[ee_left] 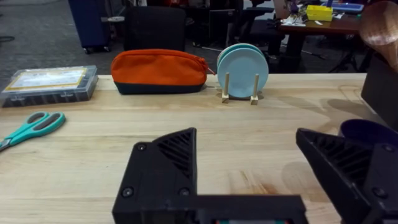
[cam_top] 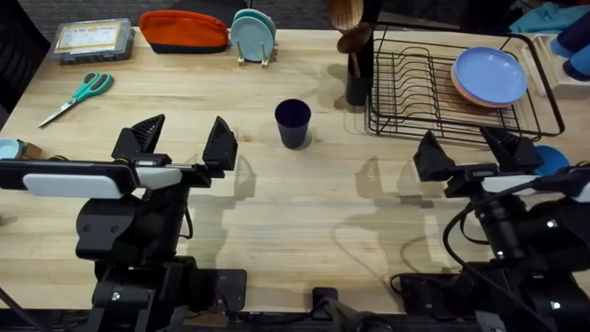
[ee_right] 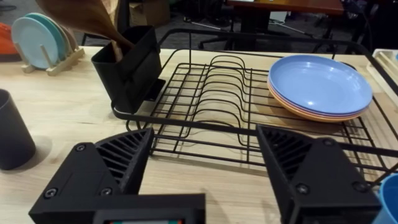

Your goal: Pick up the cup on the table and put them onto the rack.

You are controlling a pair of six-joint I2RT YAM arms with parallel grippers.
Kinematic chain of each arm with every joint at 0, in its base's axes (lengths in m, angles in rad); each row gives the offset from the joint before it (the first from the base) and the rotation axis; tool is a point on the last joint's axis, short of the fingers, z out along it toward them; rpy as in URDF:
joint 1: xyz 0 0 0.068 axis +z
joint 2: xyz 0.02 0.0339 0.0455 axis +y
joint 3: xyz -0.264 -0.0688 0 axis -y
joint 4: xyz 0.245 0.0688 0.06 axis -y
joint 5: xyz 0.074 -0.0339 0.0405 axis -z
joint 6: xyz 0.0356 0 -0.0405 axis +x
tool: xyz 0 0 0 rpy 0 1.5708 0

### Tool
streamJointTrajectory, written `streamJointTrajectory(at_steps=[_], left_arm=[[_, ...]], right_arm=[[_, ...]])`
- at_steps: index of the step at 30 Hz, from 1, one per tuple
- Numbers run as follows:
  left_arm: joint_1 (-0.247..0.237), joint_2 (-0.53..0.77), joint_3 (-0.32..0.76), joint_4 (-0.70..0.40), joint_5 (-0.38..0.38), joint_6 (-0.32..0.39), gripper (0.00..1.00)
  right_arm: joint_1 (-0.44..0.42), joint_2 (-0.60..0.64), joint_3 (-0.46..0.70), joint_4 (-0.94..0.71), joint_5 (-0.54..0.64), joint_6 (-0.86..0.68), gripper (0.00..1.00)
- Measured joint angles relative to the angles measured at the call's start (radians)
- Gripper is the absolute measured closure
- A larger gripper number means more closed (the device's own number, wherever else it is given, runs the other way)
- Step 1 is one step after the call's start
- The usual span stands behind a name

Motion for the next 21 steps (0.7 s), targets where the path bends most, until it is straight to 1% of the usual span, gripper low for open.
streamJointTrajectory(at_steps=[16,21], left_arm=[[0.0,0.0,0.0,0.011,0.0,0.0,0.008],[0.0,0.0,0.0,0.042,0.0,0.0,0.008]], right_arm=[[-0.002,0.0,0.0,-0.003,0.0,0.0,0.007],[-0.002,0.0,0.002,-0.006,0.0,0.0,0.007]])
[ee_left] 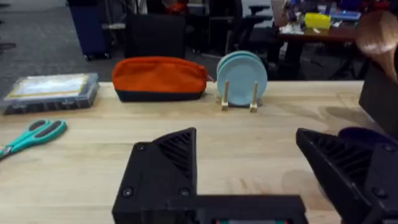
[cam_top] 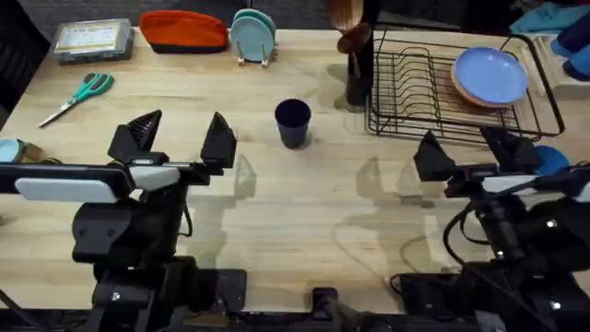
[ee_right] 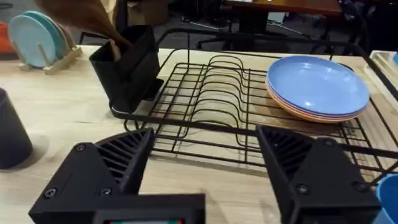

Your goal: Pick up the cup on the table and put them onto the rack.

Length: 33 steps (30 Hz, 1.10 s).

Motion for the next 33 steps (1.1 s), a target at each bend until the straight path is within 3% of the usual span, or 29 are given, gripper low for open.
streamJointTrajectory(at_steps=[2,3,4,11,23,33], left_arm=[[0.0,0.0,0.003,-0.003,0.0,0.0,0.008],[0.0,0.0,0.036,-0.05,-0.001,0.0,0.007],[0.0,0.024,0.121,-0.085,-0.004,0.0,0.007],[0.0,0.234,0.446,-0.217,-0.004,0.0,0.007],[0.0,0.707,1.031,-0.581,0.001,0.0,0.007],[0.0,0.945,1.34,-0.815,0.052,0.001,0.007]], right_arm=[[0.0,0.0,0.006,-0.015,0.001,0.0,0.007],[0.0,0.0,0.061,-0.133,0.005,0.0,0.007],[0.0,0.007,0.141,-0.28,0.014,0.001,0.007],[0.0,0.126,0.435,-0.509,0.023,0.001,0.007],[0.0,0.569,0.974,-0.819,0.023,0.001,0.007],[0.0,0.904,1.368,-1.064,0.022,0.001,0.007]])
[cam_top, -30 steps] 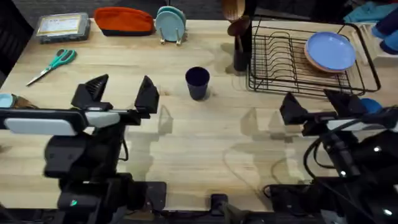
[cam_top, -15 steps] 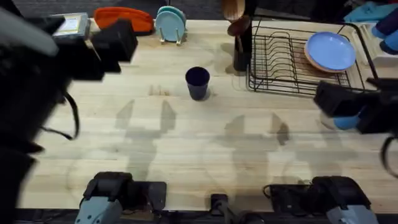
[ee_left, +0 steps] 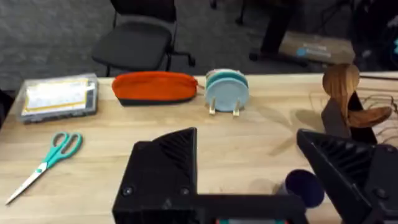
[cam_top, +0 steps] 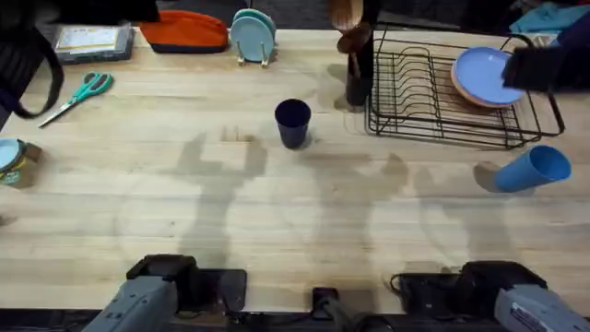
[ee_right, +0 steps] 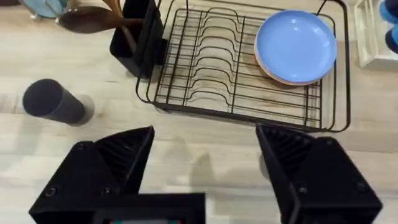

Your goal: Pick up the cup on the table and put them onto the rack.

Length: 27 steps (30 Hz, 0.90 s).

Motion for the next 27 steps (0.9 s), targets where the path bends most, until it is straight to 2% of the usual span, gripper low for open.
streamJointTrajectory(at_steps=[4,7,16,19,24,27], left_arm=[[0.0,0.052,0.06,-0.071,0.005,0.004,0.007],[0.0,0.072,0.074,-0.081,0.005,0.007,0.007],[0.0,0.08,0.074,-0.082,0.005,0.008,0.008],[0.0,0.08,0.074,-0.082,0.005,0.007,0.007],[0.0,0.08,0.074,-0.082,0.005,0.007,0.007],[0.0,0.08,0.074,-0.082,0.005,0.008,0.007]], right_arm=[[0.0,0.09,0.102,-0.068,0.0,0.0,0.007],[0.0,0.133,0.137,-0.074,-0.005,0.0,0.007],[-0.002,0.153,0.145,-0.128,-0.059,0.0,0.007],[-0.013,0.153,0.145,-0.149,-0.025,0.0,0.007],[-0.089,0.153,0.145,-0.17,0.039,0.0,0.007],[-0.178,0.153,0.145,-0.182,0.058,0.0,0.007]])
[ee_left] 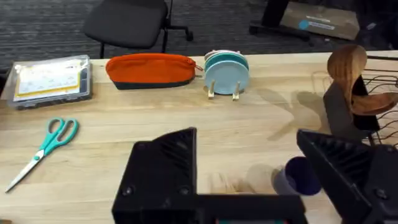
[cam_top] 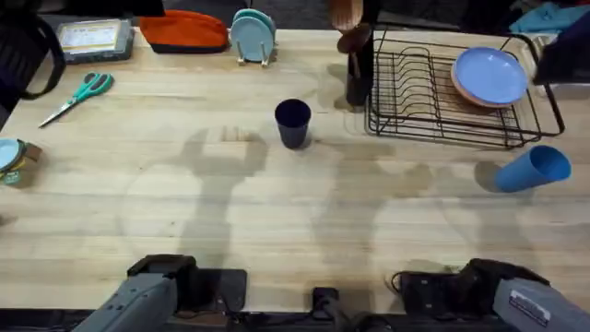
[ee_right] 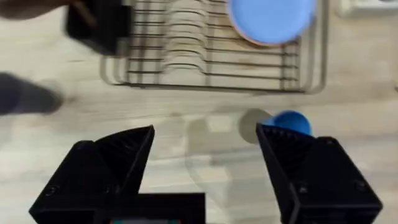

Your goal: Pick up the cup on the table and put them onto the rack.

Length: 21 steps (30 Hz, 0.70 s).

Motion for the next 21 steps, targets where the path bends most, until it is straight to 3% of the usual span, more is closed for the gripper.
streamJointTrajectory(at_steps=[12,21], left_arm=[[0.0,0.0,0.0,0.0,0.0,0.0,0.007],[0.0,0.0,0.0,0.0,0.0,0.0,0.007]], right_arm=[[-0.284,0.0,0.0,-0.003,0.021,0.0,0.007],[-0.286,0.0,0.0,-0.003,0.021,0.0,0.007]])
